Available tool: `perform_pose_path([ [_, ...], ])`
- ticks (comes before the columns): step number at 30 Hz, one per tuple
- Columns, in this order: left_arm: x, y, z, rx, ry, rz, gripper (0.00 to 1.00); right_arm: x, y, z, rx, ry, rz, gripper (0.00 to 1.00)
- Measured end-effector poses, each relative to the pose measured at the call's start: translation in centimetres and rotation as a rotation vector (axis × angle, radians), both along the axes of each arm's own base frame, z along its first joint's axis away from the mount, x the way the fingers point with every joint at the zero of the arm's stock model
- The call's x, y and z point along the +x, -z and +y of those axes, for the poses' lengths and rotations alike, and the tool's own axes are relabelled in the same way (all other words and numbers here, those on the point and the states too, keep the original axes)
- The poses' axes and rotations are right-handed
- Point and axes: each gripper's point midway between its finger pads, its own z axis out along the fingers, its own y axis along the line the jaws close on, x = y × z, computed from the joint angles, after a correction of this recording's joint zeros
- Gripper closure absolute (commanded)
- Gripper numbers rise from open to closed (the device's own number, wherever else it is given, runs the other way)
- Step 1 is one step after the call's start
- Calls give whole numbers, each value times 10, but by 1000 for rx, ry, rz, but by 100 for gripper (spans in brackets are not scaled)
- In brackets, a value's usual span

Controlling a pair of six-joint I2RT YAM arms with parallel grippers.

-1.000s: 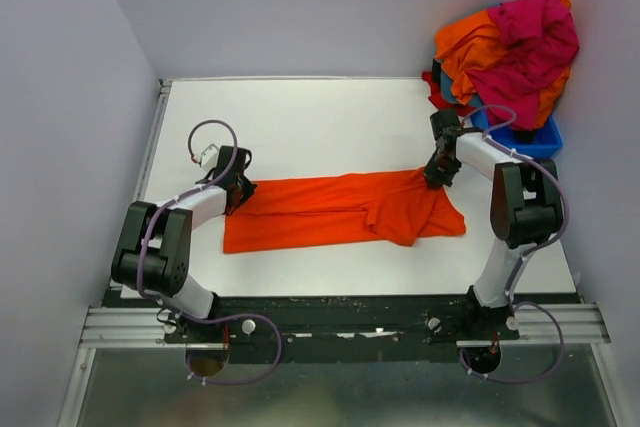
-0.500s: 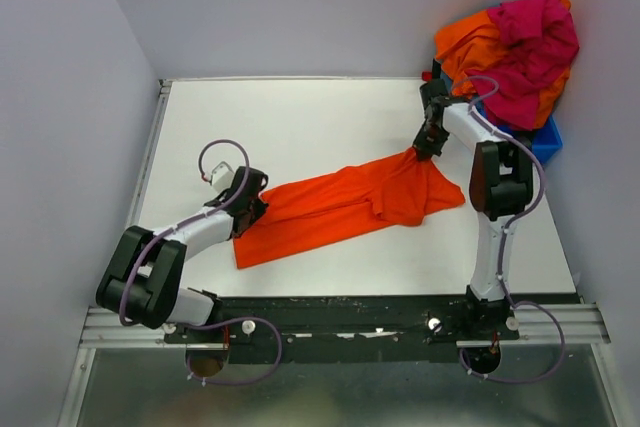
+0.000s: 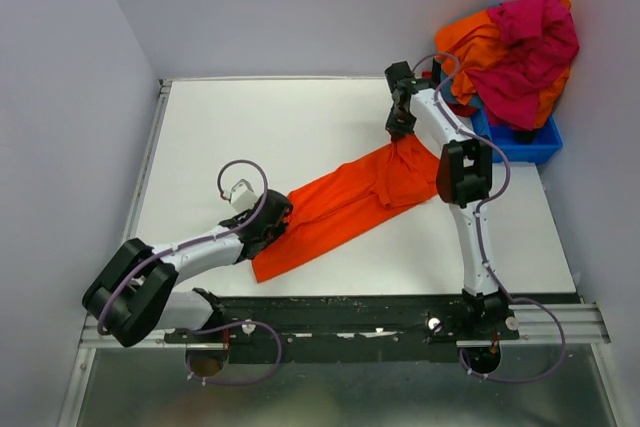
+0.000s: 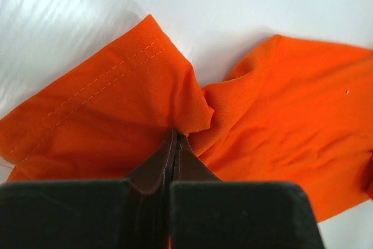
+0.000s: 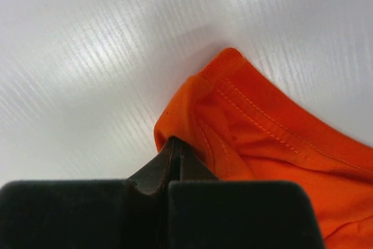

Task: Fold and stack the t-shirts
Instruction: Rotate the tshirt 90 degrees

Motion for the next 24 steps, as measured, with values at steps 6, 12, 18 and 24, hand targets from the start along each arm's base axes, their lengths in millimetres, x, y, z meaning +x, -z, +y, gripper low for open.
perform_pose_path([
  [6,-35,-1,4,11,17,50,100,-13,2,-38,-92,69,28,99],
  [12,-40,0,39,35,-63,75,100,-83,2,-112,-121,195,136,99],
  [18,-40,-6,57,112,-54,87,100,-54,-35,-127,-87,201,25,95],
  [24,-1,-71,50,182,12,-53,99,-63,-68,-106,-27,124,-64,97],
])
